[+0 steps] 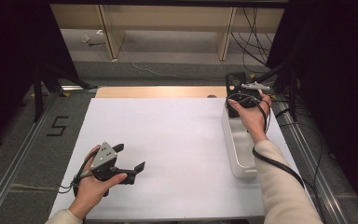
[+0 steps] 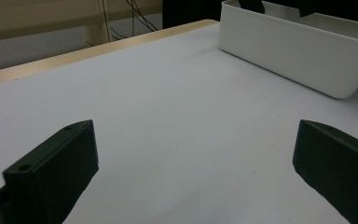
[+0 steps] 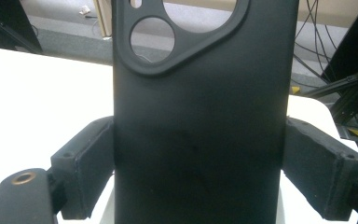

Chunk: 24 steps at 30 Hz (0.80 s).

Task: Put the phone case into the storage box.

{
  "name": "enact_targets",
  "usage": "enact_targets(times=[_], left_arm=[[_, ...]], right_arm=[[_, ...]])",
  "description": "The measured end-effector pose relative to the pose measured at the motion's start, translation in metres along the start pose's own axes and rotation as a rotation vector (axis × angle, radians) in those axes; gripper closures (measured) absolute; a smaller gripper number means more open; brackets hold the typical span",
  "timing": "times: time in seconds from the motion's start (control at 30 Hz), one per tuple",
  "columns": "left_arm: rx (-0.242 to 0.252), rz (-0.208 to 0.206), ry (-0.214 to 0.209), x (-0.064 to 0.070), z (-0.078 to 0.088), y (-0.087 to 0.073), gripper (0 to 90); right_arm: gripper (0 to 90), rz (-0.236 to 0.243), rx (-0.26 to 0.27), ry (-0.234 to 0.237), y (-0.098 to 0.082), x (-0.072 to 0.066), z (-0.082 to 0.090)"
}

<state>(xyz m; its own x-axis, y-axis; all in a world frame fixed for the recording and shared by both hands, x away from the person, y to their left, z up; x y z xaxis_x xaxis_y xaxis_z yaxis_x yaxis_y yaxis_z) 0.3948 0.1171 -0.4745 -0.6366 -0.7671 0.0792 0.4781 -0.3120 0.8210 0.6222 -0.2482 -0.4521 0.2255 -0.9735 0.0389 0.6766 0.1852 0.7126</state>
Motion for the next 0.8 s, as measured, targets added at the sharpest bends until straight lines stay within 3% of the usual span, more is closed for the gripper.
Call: enact_targets(times=[0.8], left_arm=[[-0.001,-0.002,-0.002,0.0007,-0.0004,-0.0002,0.0]], right_arm=[[15.4,-0.004,-0.025,-0.001,-0.0056,-0.0014,-0.0084]])
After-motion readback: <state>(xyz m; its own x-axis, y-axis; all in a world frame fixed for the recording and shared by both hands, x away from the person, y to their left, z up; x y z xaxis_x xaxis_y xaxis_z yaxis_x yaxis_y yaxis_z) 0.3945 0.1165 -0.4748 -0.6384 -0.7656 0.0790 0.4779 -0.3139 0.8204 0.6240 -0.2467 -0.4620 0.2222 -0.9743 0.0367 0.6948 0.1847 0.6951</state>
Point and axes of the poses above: each handheld gripper's, and its own axes: z roughly backward along the jaws, y roughly out of its top, x roughly to its right, the point moved 10 cm from there along -z, roughly forward along the jaws, and after that the axes turned 13 degrees about -x, right-handed, at the moved point
